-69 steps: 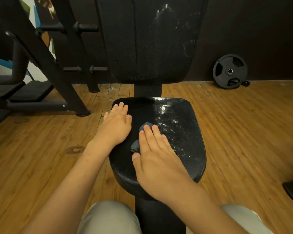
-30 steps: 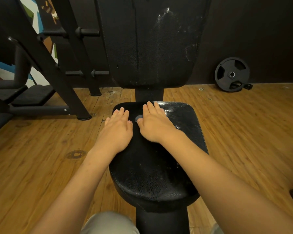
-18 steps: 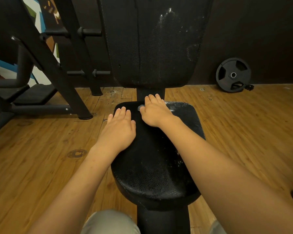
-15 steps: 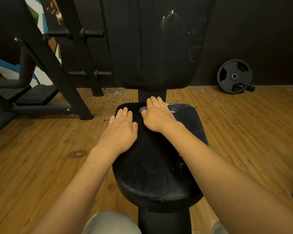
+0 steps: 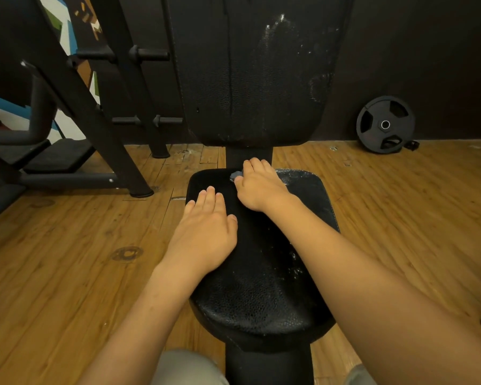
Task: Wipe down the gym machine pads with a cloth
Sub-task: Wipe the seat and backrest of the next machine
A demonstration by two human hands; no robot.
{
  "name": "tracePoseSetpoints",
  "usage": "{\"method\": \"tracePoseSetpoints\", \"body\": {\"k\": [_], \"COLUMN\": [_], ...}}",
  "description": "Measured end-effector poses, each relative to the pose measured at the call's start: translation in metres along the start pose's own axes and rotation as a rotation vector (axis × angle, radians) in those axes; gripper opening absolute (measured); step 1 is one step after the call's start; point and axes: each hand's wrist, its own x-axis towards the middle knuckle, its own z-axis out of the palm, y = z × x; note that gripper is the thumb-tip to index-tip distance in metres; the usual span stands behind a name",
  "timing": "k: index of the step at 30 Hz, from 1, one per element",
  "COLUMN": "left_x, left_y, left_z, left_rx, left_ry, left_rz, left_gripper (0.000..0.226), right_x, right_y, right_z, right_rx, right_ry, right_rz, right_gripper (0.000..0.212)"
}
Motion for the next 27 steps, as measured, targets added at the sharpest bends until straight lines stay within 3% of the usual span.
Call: {"method": "tracePoseSetpoints", "body": {"k": [11, 17, 23, 27], "left_x": [0.001, 0.000, 0.000, -0.002], "left_y": [0.002, 0.001, 0.001, 0.001], "left_z": [0.001, 0.004, 0.004, 0.002], "left_rx": [-0.013, -0.015, -0.032, -0.043], "left_ry": [0.032, 0.044, 0.041, 0.046], "left_rz": [-0.033, -0.032, -0.027, -0.031], "left_gripper": [0.062, 0.061, 0.060, 0.060], "right_x": [0.023, -0.021, -0.003, 0.010], "right_y": [-0.001, -0.007, -0.013, -0.012], "right_z": [-0.011, 0.003, -0.013, -0.010], "right_rx": [-0.048, -0.033, -0.173, -0.161], "right_ry": [-0.058, -0.014, -0.139, -0.062], "right_rz": [0.072, 0.028, 0.088, 0.036], "right_gripper": [0.057, 0.064, 0.066, 0.067]}}
